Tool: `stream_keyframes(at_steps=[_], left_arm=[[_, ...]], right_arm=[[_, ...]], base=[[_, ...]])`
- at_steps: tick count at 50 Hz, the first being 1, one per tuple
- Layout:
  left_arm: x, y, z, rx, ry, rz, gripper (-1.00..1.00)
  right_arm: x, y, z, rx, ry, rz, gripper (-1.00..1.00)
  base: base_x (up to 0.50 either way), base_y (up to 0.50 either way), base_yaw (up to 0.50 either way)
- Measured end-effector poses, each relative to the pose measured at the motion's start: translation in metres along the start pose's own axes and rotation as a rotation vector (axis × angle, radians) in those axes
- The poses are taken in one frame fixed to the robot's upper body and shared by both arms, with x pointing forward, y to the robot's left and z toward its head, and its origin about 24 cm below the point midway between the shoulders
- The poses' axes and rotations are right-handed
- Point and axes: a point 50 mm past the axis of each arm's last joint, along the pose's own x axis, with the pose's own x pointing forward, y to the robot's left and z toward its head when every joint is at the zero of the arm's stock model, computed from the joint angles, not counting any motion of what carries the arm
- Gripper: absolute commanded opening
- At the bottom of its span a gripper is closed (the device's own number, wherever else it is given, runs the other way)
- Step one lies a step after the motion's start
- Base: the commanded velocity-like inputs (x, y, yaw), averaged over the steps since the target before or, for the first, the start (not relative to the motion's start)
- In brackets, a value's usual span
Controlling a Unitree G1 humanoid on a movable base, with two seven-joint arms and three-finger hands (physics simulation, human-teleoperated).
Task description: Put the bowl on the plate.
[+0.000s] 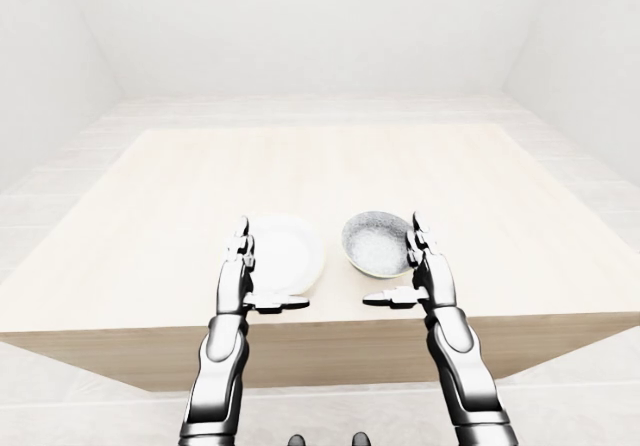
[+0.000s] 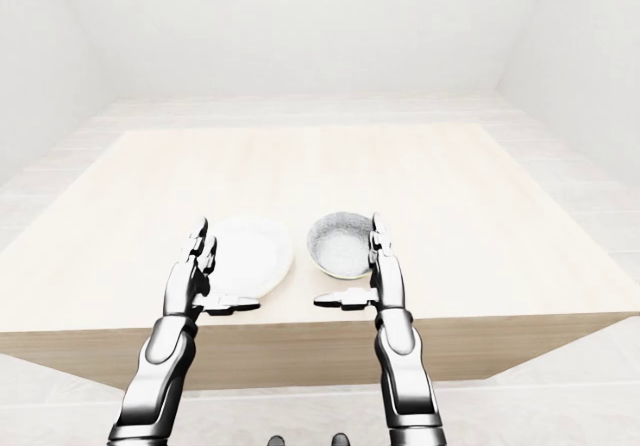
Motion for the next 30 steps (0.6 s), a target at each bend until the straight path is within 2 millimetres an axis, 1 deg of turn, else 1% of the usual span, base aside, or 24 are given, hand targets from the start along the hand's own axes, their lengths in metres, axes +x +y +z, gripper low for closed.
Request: stream_keyframes(at_steps=[18, 23, 30], left_arm=[[-0.003, 0.008, 0.008, -0.018, -0.018, 0.011, 1.0], [-0.002, 0.007, 0.008, -0.028, -0.01, -0.002, 1.0], [0.0, 0.008, 0.008, -0.033, -0.006, -0.008, 1.0]], right_arm=[[-0.005, -0.009, 0.007, -0.025, -0.021, -0.024, 1.0], [-0.006, -0.01, 0.008, -0.031, -0.024, -0.027, 1.0], [-0.006, -0.011, 0.009, -0.035, -0.027, -0.026, 1.0]], base=[[0.0, 0.0, 0.0], [0.0, 0.28, 0.0], [0.0, 0.5, 0.0]])
